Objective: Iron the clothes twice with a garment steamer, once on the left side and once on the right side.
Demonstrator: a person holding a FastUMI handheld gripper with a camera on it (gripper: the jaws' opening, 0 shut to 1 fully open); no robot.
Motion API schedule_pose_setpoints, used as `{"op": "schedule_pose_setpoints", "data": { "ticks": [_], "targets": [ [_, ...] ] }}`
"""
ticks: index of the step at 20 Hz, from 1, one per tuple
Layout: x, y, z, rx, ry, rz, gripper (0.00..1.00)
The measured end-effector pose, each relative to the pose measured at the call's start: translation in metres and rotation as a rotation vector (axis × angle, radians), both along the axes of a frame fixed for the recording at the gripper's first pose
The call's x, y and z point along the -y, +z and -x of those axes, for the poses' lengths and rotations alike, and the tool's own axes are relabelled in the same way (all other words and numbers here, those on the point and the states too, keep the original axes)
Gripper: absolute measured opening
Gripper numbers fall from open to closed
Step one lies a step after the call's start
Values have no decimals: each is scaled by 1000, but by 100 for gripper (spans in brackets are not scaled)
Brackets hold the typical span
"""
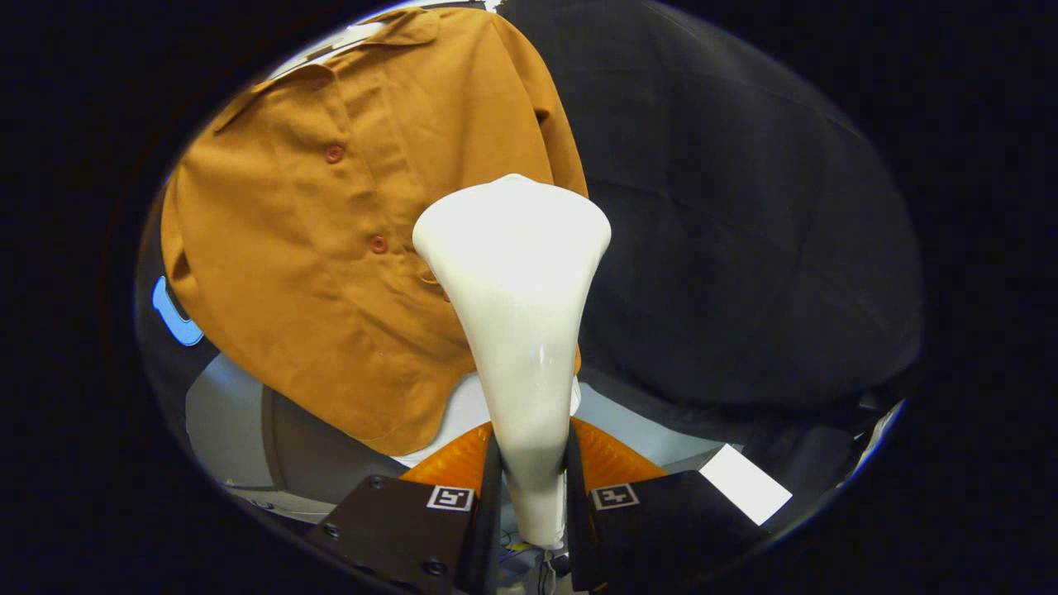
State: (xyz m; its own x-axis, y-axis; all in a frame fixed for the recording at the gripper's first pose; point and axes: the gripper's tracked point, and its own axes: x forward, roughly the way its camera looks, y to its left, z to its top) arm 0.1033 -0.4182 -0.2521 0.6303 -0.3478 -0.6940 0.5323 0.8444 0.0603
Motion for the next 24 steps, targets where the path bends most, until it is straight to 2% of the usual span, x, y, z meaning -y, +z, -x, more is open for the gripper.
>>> {"op": "schedule_pose_setpoints", "data": {
  "ticks": [6,13,18,24],
  "targets": [
    [-77,74,-13,143,99,76,36],
    [-209,151,-26,319,276,121,36],
    [-295,181,3,423,386,143,36],
    [-381,202,18,490,488,134,36]
  ]
}}
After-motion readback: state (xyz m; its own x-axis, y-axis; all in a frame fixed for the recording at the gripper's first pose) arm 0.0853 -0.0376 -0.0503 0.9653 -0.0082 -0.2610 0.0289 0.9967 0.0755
